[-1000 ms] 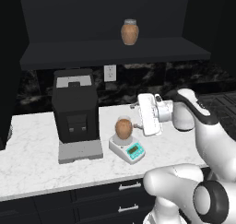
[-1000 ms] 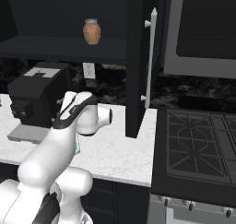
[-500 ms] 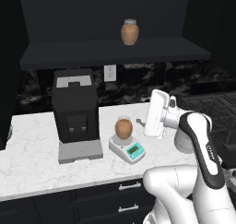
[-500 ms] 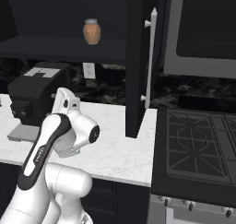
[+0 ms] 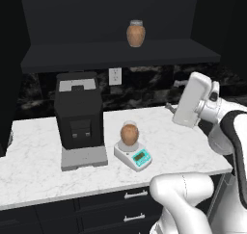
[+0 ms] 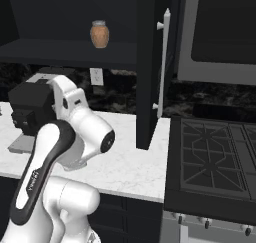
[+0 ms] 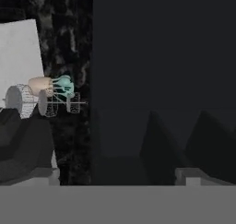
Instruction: Pick the honey bottle and place it on the digital scale for weighing, and close the cabinet.
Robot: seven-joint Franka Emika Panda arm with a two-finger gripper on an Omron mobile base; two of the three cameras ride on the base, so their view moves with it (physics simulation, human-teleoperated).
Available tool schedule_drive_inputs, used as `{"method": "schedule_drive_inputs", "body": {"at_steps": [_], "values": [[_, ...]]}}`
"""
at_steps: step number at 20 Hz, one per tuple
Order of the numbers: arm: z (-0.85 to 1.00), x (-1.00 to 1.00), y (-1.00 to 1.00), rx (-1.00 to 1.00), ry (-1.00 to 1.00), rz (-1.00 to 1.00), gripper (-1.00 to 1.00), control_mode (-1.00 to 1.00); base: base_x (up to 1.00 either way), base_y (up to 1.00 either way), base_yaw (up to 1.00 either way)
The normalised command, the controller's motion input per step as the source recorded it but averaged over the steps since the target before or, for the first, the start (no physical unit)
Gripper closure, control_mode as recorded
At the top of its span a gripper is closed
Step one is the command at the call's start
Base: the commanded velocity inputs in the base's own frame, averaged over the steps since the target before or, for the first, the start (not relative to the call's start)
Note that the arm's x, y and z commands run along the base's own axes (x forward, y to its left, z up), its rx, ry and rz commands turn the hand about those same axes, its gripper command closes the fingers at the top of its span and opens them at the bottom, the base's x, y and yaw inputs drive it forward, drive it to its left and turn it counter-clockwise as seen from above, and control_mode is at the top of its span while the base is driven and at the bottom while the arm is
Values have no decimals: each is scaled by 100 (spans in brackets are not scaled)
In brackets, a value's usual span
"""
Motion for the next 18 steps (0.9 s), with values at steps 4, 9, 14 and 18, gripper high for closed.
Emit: {"method": "schedule_drive_inputs", "body": {"at_steps": [4,9,14,18], "values": [[-3,-100,5,-25,-31,-42,-100,-100,0,0,0],[-9,-94,10,-13,-24,-63,-100,-100,0,0,0],[-44,-82,61,0,-37,-69,-100,-100,0,0,0],[-48,-100,-22,10,-28,-41,-100,-100,0,0,0]]}}
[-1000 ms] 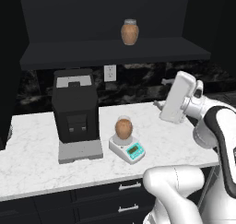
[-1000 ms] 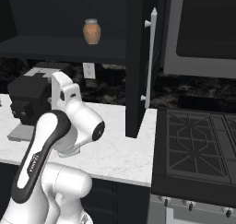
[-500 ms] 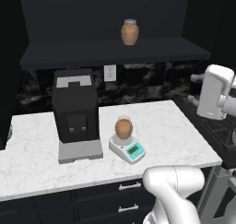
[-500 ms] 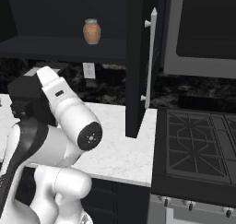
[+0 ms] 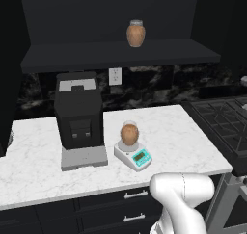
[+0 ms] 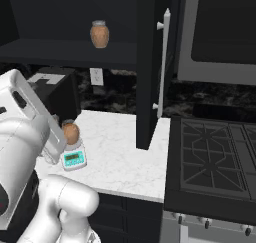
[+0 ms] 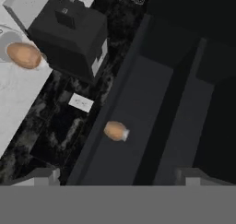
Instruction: Pick the honey bottle and place it on the digital scale for weighing, and close the cabinet.
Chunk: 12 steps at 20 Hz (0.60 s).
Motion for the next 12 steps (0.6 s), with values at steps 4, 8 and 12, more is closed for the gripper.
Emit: {"method": "schedule_drive_inputs", "body": {"at_steps": [4,8,12], "values": [[-92,-100,-43,19,-52,-17,-100,-100,0,0,0],[-100,-93,-22,12,-75,-9,-100,-100,0,0,0],[-100,-14,-47,14,-77,-2,-100,-100,0,0,0]]}}
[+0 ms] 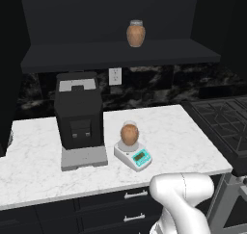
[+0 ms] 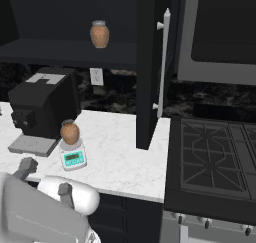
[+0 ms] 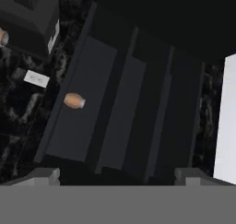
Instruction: Pick the honey bottle and place it on the digital scale for weighing, and close the cabinet.
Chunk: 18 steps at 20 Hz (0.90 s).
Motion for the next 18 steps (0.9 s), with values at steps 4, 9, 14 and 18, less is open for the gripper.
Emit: {"method": "schedule_drive_inputs", "body": {"at_steps": [4,9,14,18], "values": [[-100,30,-55,16,-69,0,-100,-100,0,0,0],[-100,95,-28,9,-55,1,-100,-100,0,0,0],[-100,100,4,0,-45,1,-100,-100,0,0,0],[-100,100,-3,0,-28,0,-100,-100,0,0,0]]}}
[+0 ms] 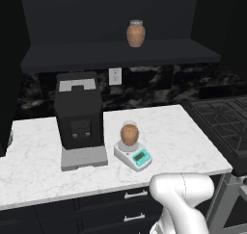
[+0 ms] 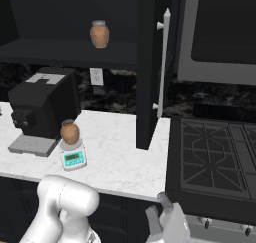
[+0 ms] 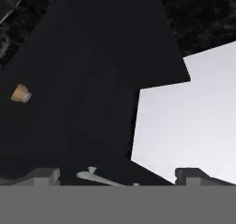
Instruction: Pick the honey bottle and place it on the digital scale for weighing, and close the cabinet.
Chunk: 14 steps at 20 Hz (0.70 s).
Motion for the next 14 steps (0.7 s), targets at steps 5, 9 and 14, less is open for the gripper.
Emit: {"method": "schedule_drive_inputs", "body": {"at_steps": [5,9,14], "values": [[-71,100,-55,9,-13,0,-100,-100,0,0,0],[-42,100,-85,17,21,0,-100,-100,0,0,0],[-14,92,-100,33,52,6,-100,-100,0,0,0]]}}
